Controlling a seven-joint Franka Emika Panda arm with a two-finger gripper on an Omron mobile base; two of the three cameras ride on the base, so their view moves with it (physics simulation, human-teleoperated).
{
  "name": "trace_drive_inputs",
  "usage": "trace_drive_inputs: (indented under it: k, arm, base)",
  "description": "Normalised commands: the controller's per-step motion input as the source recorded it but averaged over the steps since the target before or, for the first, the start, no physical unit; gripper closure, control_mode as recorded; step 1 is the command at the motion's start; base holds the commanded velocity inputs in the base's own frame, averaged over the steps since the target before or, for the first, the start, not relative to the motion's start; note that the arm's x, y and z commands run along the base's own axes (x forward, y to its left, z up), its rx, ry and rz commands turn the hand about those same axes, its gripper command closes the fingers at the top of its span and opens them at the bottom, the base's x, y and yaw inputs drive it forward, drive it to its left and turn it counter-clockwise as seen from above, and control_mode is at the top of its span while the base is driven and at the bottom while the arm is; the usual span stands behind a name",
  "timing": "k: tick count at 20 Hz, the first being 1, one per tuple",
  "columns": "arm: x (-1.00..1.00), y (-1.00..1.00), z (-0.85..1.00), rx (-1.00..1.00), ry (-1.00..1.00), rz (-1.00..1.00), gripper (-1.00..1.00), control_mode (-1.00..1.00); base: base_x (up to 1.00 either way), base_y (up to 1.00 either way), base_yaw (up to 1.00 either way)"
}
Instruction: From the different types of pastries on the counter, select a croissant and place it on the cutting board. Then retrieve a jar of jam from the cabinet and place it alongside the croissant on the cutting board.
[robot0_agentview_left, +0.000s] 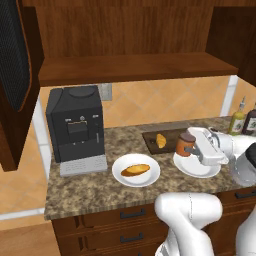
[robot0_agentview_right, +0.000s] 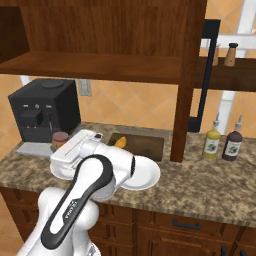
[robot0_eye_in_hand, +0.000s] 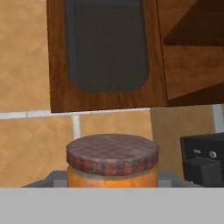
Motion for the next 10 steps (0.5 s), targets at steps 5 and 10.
trace_drive_inputs:
  k: [5,10]
  arm:
    - [0.36,-0.42,-0.05,0.13,-0.04,-0.14,1.0,-1.0]
    - [0.39,-0.72,0.0,0.15,0.06,-0.24,1.0,-1.0]
  base:
    - [0.0,0.0,0.0]
    - [0.0,0.0,0.0]
